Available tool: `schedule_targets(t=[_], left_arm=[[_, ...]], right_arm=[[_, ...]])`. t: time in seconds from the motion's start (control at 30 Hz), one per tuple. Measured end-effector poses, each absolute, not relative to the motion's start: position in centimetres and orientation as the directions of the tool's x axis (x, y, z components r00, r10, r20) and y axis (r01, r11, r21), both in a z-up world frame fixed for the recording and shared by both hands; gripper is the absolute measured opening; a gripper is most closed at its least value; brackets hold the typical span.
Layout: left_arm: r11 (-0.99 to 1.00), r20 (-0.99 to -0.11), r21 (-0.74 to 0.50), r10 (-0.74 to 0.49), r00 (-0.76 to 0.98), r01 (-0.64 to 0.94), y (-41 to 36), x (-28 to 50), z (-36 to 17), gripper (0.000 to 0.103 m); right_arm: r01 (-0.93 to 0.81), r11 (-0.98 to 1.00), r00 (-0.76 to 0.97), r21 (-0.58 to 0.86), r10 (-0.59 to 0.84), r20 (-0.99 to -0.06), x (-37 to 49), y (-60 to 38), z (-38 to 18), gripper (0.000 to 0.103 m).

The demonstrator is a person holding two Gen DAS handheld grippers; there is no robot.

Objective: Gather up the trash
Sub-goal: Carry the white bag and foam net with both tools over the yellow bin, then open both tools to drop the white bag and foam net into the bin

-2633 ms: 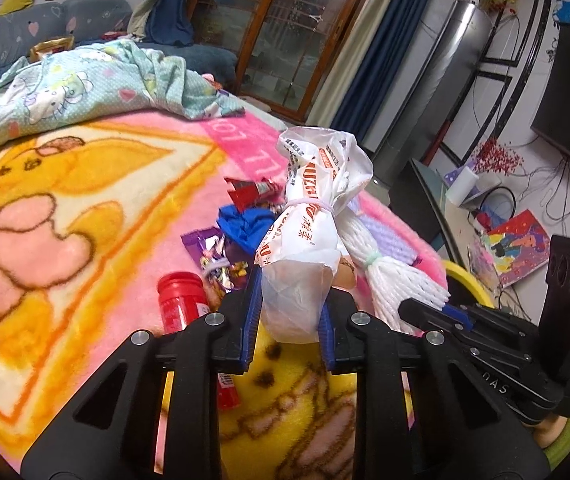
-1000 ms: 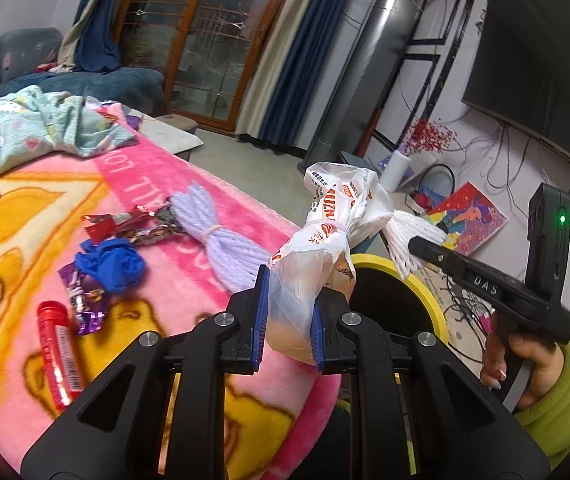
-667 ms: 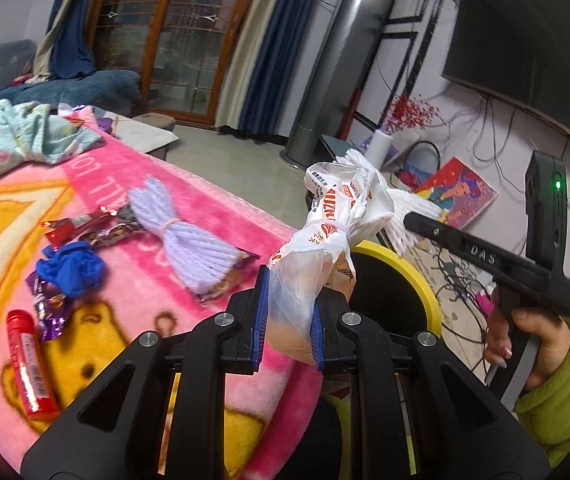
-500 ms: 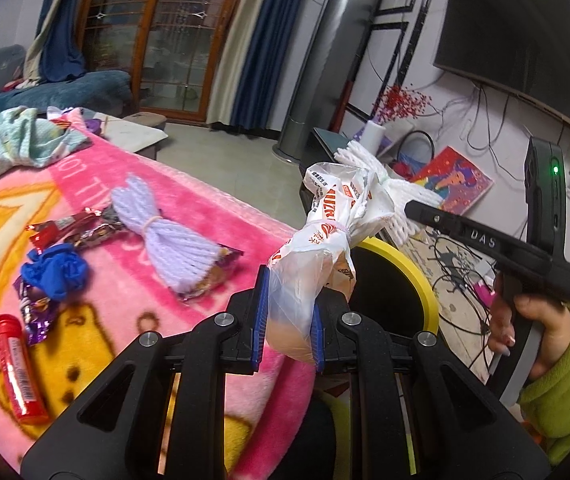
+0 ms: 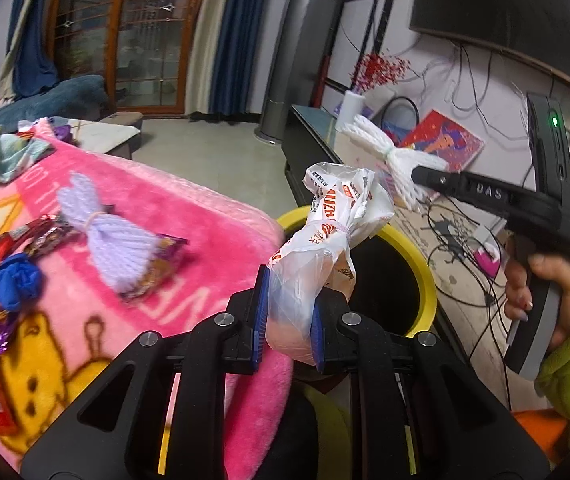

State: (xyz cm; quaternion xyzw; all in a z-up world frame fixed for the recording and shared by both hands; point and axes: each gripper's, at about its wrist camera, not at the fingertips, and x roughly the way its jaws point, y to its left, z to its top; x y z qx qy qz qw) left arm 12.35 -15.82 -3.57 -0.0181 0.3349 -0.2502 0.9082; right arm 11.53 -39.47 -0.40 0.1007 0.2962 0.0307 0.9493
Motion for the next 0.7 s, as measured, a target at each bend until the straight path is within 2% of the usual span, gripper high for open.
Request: schedule_targets(t=[0.7], left_arm=[[0.844, -0.696, -0.099, -0.437, 0.57, 0.526, -22.2, 13.9, -8.6, 0.013]], right_arm=[[0.086, 0.967, 0.774, 0.239, 0.086, -0.628, 12.5, -43.4, -3.8, 0.016]])
